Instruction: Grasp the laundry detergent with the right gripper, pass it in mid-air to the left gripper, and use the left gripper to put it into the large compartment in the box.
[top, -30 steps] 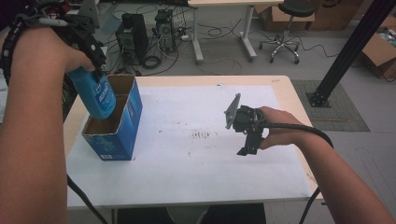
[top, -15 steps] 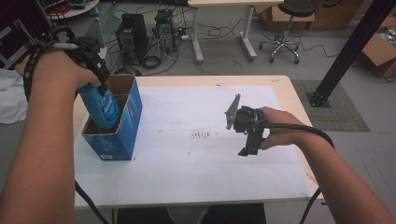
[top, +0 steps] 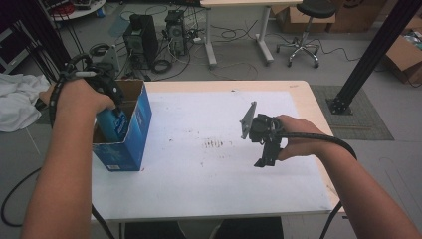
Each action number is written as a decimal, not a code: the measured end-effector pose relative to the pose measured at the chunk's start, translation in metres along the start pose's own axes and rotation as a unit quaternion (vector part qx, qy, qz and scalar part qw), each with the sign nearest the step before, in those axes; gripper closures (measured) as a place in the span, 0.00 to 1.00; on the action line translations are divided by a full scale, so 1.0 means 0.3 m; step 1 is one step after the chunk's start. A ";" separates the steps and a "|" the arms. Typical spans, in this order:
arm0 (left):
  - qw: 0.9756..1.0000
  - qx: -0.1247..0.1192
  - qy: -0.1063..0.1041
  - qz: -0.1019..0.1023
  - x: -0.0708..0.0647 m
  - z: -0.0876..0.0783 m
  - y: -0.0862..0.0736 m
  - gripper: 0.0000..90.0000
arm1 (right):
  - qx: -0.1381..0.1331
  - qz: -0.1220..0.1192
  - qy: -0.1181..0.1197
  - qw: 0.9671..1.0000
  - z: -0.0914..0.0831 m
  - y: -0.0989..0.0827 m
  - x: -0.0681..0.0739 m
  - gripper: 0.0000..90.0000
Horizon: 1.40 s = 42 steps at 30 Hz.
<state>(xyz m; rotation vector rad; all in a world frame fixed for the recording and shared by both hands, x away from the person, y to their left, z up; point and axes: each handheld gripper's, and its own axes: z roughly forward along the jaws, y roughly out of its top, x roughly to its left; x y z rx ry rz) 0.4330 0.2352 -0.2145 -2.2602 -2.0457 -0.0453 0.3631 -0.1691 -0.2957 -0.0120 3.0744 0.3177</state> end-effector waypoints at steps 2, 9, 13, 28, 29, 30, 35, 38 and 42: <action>1.000 0.003 0.001 -0.001 -0.001 0.030 0.006 0.43 | 0.001 0.001 0.001 1.000 0.002 0.001 0.000 0.00; 1.000 0.010 -0.002 -0.003 0.002 0.114 0.018 0.43 | 0.006 0.001 0.005 1.000 0.007 0.000 0.001 0.00; 1.000 0.011 0.001 0.000 0.000 0.156 0.025 0.43 | 0.008 0.003 0.008 1.000 0.012 -0.005 0.001 0.00; 1.000 0.008 0.009 0.003 -0.004 0.247 0.046 0.43 | 0.005 0.001 0.006 1.000 0.031 -0.004 -0.004 0.00; 1.000 0.005 0.008 -0.001 -0.004 0.247 0.046 0.43 | 0.006 0.000 0.006 1.000 0.031 -0.004 -0.004 0.00; 1.000 0.006 0.009 0.002 -0.003 0.247 0.047 0.43 | 0.006 0.000 0.006 1.000 0.031 -0.005 -0.004 0.00; 1.000 0.002 0.003 0.000 0.004 0.250 0.046 0.43 | 0.004 0.002 0.006 1.000 0.030 -0.006 -0.003 0.00; 1.000 -0.001 -0.001 -0.002 0.013 0.251 0.045 0.43 | 0.005 0.001 0.006 1.000 0.032 -0.008 -0.001 0.00; 1.000 -0.004 -0.001 -0.005 0.013 0.253 0.044 0.43 | 0.006 0.003 0.005 1.000 0.032 -0.012 -0.001 0.00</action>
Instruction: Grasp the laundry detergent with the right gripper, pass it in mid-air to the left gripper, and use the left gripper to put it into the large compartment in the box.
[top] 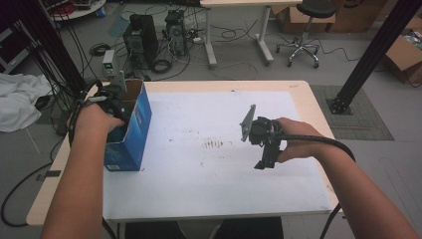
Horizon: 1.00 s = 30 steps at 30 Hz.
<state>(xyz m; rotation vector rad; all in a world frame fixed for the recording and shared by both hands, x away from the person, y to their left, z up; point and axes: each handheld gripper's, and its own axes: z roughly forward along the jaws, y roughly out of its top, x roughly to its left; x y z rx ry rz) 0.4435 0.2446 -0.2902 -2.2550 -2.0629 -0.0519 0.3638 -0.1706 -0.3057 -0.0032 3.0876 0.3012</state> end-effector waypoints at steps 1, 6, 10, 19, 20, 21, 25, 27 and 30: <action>1.000 0.000 0.001 0.000 0.000 0.000 0.000 0.43 | 0.001 0.000 -0.001 1.000 -0.001 -0.001 0.000 0.00; 1.000 0.003 0.002 -0.006 -0.004 -0.001 0.002 0.42 | 0.000 0.001 -0.002 1.000 -0.005 -0.002 0.001 0.00; 1.000 0.003 0.003 -0.007 -0.005 -0.001 0.000 0.42 | -0.003 0.003 -0.004 1.000 -0.008 -0.004 0.001 0.00; 1.000 0.001 -0.003 -0.004 -0.006 -0.018 -0.007 0.36 | -0.005 0.004 -0.003 1.000 -0.004 -0.006 0.004 0.00; 1.000 -0.001 -0.003 -0.004 -0.006 -0.019 -0.009 0.36 | -0.006 0.004 -0.004 1.000 -0.004 -0.006 0.004 0.00; 1.000 -0.001 -0.002 -0.002 -0.006 -0.023 -0.010 0.35 | -0.006 0.004 -0.004 1.000 -0.004 -0.006 0.004 0.00; 1.000 -0.004 0.002 -0.001 -0.009 -0.036 -0.013 0.35 | -0.007 0.002 -0.004 1.000 -0.004 -0.004 0.006 0.00; 1.000 -0.006 0.001 -0.001 -0.010 -0.042 -0.015 0.35 | -0.008 0.002 -0.005 1.000 -0.005 -0.004 0.007 0.00; 1.000 -0.009 0.006 0.000 -0.014 -0.060 -0.018 0.35 | -0.009 0.002 -0.005 1.000 -0.007 -0.005 0.008 0.00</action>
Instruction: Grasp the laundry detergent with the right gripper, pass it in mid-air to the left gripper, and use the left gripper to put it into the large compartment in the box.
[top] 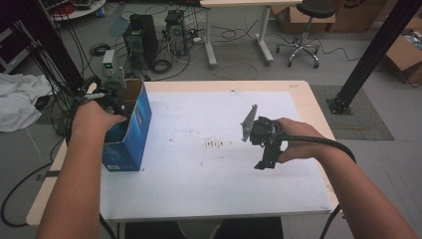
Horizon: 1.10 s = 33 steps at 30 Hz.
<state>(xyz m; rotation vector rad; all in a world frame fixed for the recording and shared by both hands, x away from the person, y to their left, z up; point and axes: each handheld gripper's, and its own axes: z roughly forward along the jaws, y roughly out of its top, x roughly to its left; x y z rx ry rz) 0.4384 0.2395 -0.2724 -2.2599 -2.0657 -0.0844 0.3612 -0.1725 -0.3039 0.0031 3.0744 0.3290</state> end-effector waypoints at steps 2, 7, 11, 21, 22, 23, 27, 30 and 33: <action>1.000 -0.001 0.001 0.000 -0.002 -0.016 -0.003 0.35 | -0.001 0.001 0.000 1.000 -0.001 -0.001 0.000 0.00; 1.000 -0.008 0.003 0.004 -0.001 -0.053 -0.013 0.35 | -0.003 0.000 -0.001 1.000 -0.003 -0.004 0.001 0.00; 1.000 -0.001 0.004 0.005 -0.004 -0.081 -0.022 0.31 | -0.004 0.001 -0.002 1.000 -0.008 -0.004 0.002 0.00; 1.000 -0.011 0.018 0.021 -0.017 -0.142 -0.041 0.26 | -0.009 -0.001 -0.004 1.000 -0.012 -0.006 0.004 0.00; 1.000 -0.013 0.017 0.020 -0.018 -0.149 -0.044 0.25 | -0.010 0.000 -0.003 1.000 -0.010 -0.006 0.005 0.00; 1.000 -0.012 0.016 0.018 -0.018 -0.157 -0.046 0.24 | -0.009 0.000 -0.003 1.000 -0.009 -0.006 0.005 0.00; 1.000 -0.010 0.015 0.026 -0.020 -0.190 -0.054 0.20 | -0.009 0.000 -0.004 1.000 -0.008 -0.006 0.005 0.00; 0.999 -0.018 0.009 0.033 -0.026 -0.214 -0.060 0.20 | -0.008 0.000 -0.004 1.000 -0.008 -0.006 0.005 0.00; 0.999 -0.022 0.012 0.043 -0.034 -0.237 -0.064 0.18 | -0.008 0.001 -0.004 1.000 -0.008 -0.005 0.004 0.00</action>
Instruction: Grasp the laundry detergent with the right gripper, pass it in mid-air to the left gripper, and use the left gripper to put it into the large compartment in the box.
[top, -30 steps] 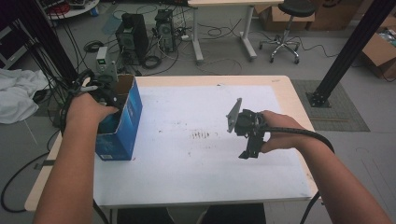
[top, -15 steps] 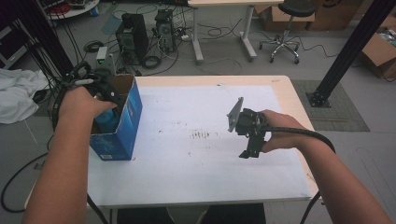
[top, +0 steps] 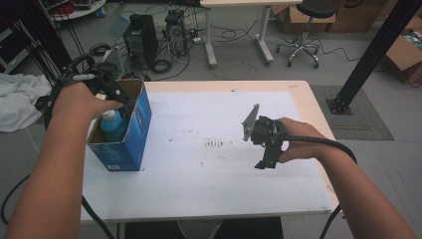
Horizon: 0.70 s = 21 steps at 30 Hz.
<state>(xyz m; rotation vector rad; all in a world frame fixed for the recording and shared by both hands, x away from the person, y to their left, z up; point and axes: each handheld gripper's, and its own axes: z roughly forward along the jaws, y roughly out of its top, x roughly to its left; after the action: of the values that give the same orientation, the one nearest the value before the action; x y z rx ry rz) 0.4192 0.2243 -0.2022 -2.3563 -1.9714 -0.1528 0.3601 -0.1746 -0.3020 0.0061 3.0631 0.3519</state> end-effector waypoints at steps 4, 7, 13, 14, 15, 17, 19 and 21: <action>1.000 -0.010 -0.003 0.012 -0.015 -0.032 -0.003 0.17 | -0.001 0.000 0.000 1.000 0.000 0.001 -0.001 0.00; 1.000 -0.014 -0.003 0.027 -0.028 -0.050 -0.005 0.16 | -0.001 0.000 0.001 1.000 0.002 0.002 -0.002 0.00; 0.997 -0.020 -0.012 0.072 -0.071 -0.092 -0.015 0.10 | 0.001 0.000 0.001 1.000 0.001 -0.002 -0.004 0.00; 0.996 -0.017 -0.013 0.085 -0.082 -0.099 -0.017 0.09 | 0.001 0.001 0.001 1.000 0.000 -0.002 -0.004 0.00; 0.996 -0.015 -0.012 0.092 -0.089 -0.103 -0.018 0.08 | 0.001 0.001 0.000 1.000 -0.001 -0.003 -0.005 0.00; 0.994 -0.014 -0.010 0.107 -0.111 -0.117 -0.022 0.08 | 0.001 0.001 0.000 1.000 -0.004 -0.003 -0.005 0.00; 0.993 -0.017 -0.014 0.119 -0.129 -0.128 -0.025 0.07 | 0.001 0.003 0.000 1.000 -0.006 -0.003 -0.005 0.00; 0.990 -0.022 -0.019 0.135 -0.152 -0.140 -0.027 0.06 | 0.001 0.003 0.000 1.000 -0.006 -0.004 -0.005 0.00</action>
<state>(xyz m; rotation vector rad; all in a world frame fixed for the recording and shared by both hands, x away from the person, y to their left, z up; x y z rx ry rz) 0.4018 0.1763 -0.1661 -2.6428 -1.6556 -0.1389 0.3614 -0.1762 -0.3003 0.0150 3.0640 0.3479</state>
